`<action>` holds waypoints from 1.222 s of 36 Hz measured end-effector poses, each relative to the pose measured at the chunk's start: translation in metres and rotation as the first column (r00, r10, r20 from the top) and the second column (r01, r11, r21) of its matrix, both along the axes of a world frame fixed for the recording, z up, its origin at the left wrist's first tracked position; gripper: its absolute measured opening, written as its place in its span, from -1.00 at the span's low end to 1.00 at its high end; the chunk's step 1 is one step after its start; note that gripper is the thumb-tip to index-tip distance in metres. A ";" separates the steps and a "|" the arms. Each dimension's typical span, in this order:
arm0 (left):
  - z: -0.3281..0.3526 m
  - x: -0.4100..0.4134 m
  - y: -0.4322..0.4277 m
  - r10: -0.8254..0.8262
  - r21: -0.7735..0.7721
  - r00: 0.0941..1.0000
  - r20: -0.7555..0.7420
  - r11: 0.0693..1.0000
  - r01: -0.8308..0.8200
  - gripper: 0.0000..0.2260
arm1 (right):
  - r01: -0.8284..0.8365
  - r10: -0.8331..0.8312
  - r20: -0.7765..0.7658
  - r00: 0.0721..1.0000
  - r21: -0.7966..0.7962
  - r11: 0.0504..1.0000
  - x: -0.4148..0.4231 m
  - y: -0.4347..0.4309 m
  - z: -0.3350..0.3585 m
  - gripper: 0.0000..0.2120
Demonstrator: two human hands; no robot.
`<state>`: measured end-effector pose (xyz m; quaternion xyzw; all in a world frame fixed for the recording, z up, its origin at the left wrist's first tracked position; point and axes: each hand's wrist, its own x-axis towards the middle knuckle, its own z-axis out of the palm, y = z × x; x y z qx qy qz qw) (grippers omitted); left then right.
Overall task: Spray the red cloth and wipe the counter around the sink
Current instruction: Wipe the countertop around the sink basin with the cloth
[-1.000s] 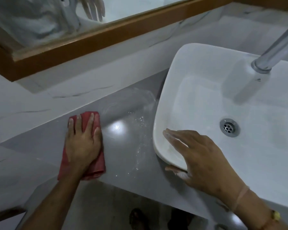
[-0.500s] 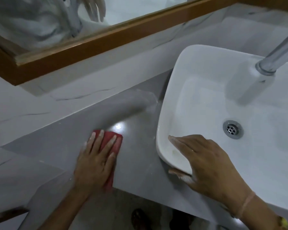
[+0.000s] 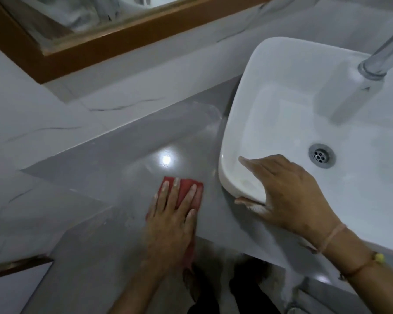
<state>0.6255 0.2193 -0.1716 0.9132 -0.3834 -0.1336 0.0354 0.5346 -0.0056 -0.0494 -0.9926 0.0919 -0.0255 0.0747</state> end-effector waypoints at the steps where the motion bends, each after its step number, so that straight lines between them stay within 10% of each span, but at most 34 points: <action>1: 0.001 0.018 0.013 0.032 0.039 0.999 -0.016 0.999 -0.031 -0.52 | -0.003 0.003 0.008 1.000 0.004 1.000 0.000 0.000 -0.001 -0.26; 8: 0.009 0.102 -0.026 0.436 -0.005 0.899 0.047 0.900 -0.436 -0.52 | -0.026 0.027 -0.014 1.000 0.053 0.998 0.002 -0.001 -0.001 -0.31; 20: 0.003 -0.007 -0.023 -0.051 0.027 0.999 0.020 0.998 0.050 -0.51 | 0.008 -0.008 -0.002 1.000 0.108 0.994 -0.002 -0.002 0.000 -0.26; 26: 0.012 0.087 -0.023 0.300 0.020 0.953 0.044 0.953 -0.301 -0.47 | 0.008 -0.007 -0.011 1.000 0.109 0.994 0.002 -0.002 -0.002 -0.29; 35: -0.005 0.104 -0.130 0.104 0.057 0.990 0.094 0.992 -0.110 -0.44 | 0.013 -0.013 0.008 1.000 0.042 0.999 -0.002 -0.003 0.000 -0.26; 40: 0.011 0.062 -0.079 0.014 -0.207 0.995 -0.096 0.978 -0.033 -0.49 | 0.015 -0.014 0.052 0.999 -0.020 1.000 -0.004 -0.002 0.002 -0.23; 44: 0.023 0.077 -0.042 0.226 -0.309 0.951 -0.211 0.907 -0.284 -0.46 | 0.114 -0.083 0.286 0.955 -0.095 0.989 -0.012 0.007 0.002 -0.43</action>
